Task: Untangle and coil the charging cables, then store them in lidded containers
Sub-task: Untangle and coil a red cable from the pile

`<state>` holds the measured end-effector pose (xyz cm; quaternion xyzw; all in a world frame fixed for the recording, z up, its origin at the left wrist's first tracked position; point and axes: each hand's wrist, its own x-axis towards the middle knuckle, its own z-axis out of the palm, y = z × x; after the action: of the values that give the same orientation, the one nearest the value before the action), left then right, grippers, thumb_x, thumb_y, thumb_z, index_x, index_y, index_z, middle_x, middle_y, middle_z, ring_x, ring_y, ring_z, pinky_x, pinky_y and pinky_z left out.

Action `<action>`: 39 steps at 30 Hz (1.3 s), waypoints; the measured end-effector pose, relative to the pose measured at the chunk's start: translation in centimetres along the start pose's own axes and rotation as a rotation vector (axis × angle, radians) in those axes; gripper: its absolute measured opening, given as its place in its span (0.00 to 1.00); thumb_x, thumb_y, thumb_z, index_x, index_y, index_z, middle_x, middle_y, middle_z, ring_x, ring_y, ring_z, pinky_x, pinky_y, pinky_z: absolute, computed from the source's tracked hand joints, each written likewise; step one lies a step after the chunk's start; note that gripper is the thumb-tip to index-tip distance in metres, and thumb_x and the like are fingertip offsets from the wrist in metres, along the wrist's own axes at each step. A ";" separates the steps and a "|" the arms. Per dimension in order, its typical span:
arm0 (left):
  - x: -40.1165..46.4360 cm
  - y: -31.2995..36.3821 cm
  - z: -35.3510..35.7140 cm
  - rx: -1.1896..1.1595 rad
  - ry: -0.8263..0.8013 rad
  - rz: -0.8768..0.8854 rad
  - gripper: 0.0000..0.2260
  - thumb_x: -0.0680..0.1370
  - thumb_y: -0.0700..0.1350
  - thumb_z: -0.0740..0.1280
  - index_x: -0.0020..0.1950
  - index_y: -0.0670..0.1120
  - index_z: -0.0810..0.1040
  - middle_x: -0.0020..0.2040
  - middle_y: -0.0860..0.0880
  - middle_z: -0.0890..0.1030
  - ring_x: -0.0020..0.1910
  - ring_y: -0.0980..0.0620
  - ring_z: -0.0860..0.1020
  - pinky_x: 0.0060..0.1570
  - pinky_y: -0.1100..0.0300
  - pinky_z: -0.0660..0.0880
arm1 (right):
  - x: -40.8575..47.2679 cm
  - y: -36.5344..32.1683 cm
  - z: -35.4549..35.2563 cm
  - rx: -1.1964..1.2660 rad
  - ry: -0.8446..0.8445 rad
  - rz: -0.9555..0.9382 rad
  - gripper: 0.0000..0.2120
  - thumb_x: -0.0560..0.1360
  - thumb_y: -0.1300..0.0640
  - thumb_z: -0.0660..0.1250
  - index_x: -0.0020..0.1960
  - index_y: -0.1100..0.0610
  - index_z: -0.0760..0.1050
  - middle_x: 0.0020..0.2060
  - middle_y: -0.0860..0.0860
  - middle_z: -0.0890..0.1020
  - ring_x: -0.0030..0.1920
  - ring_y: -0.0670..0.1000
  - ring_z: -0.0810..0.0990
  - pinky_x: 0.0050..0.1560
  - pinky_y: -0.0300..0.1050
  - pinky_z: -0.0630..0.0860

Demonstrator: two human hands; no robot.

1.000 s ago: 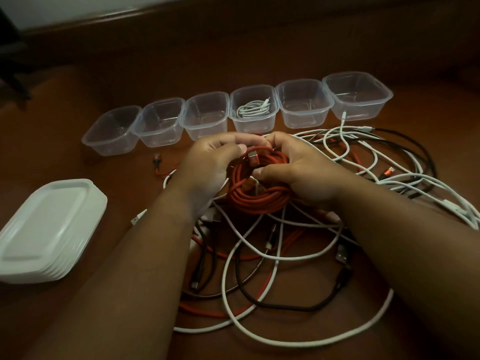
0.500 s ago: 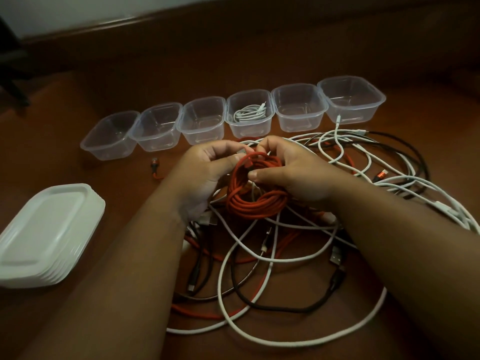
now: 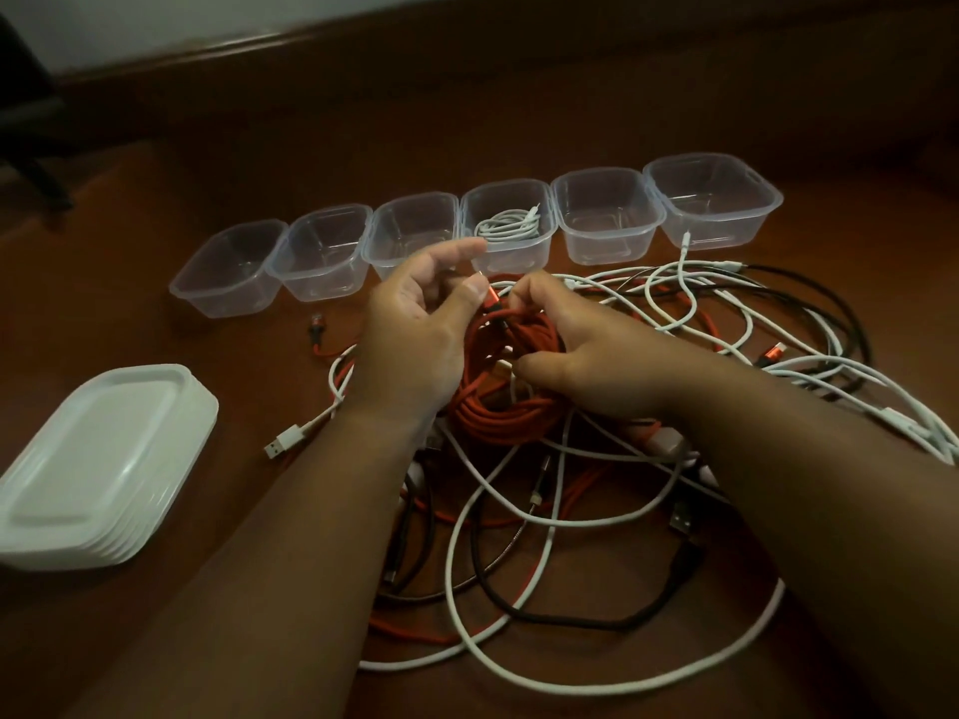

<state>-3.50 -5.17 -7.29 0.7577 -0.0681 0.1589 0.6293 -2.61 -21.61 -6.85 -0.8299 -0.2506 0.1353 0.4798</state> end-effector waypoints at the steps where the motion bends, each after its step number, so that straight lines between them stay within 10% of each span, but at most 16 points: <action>1: 0.0 -0.1 0.1 -0.008 0.018 0.015 0.12 0.80 0.39 0.66 0.57 0.53 0.80 0.42 0.51 0.82 0.47 0.47 0.82 0.53 0.47 0.81 | 0.0 0.0 0.0 -0.009 -0.005 -0.015 0.15 0.78 0.60 0.67 0.53 0.44 0.65 0.44 0.49 0.79 0.40 0.42 0.80 0.38 0.37 0.77; 27: 0.3 -0.3 0.2 -0.424 -0.239 -0.382 0.14 0.74 0.49 0.70 0.53 0.40 0.82 0.49 0.39 0.83 0.53 0.40 0.82 0.63 0.41 0.75 | -0.2 0.3 0.5 -0.031 0.208 -0.133 0.10 0.79 0.53 0.66 0.53 0.44 0.65 0.44 0.46 0.78 0.45 0.39 0.80 0.40 0.36 0.79; 39: 0.1 0.0 0.6 -0.044 -0.030 -0.257 0.15 0.82 0.55 0.63 0.48 0.45 0.81 0.45 0.40 0.84 0.48 0.42 0.84 0.54 0.40 0.80 | 0.0 -0.1 1.5 -0.244 0.260 -0.170 0.15 0.78 0.53 0.68 0.55 0.44 0.62 0.38 0.43 0.74 0.39 0.30 0.75 0.35 0.26 0.71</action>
<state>-3.29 -5.75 -7.40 0.7486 0.0167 0.0644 0.6597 -3.35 -20.50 -7.54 -0.8683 -0.2700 -0.0455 0.4137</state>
